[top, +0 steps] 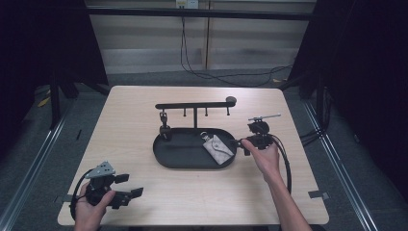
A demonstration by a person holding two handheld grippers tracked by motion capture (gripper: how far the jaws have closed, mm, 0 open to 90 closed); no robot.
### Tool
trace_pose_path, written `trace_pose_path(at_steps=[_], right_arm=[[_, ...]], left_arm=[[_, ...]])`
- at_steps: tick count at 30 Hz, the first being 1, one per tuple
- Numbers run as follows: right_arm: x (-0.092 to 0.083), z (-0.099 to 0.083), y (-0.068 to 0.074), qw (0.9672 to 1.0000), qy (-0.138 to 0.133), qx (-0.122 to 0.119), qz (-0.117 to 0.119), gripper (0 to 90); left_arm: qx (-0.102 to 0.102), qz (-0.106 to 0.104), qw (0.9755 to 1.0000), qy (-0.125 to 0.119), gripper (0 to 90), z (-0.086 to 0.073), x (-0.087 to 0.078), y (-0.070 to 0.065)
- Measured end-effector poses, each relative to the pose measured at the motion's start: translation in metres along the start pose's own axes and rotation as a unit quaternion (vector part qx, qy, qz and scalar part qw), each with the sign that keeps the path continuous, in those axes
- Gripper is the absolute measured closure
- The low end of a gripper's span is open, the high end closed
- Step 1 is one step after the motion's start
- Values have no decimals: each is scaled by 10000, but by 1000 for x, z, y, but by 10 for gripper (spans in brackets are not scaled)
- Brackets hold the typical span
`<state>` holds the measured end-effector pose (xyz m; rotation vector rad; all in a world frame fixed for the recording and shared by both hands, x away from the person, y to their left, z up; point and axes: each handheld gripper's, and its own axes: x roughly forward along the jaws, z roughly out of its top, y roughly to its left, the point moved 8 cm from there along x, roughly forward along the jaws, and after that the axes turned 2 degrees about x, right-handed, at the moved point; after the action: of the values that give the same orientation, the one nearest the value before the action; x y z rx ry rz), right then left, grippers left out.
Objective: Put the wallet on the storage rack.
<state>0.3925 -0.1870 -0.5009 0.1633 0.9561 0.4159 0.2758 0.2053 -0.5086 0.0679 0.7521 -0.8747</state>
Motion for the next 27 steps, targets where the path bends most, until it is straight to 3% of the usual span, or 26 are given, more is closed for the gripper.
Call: trace_pose_path(at_steps=[9,10,23,27], right_arm=[[-22,-12,-8,9995,-291,-83,-34,178],[-29,-13,-11,9988,-478,-59,-42,185],[-59,-51,-22,9976,-609,-294,-148,163],[-64,-64,-24,9977,-601,-271,-153,163]], left_arm=[[13,7,10000,40,183,-1,2,-1],[11,-4,10000,51,182,-1,2,0],[-32,49,10000,66,182,-1,1,2],[-13,36,10000,44,182,0,0,2]])
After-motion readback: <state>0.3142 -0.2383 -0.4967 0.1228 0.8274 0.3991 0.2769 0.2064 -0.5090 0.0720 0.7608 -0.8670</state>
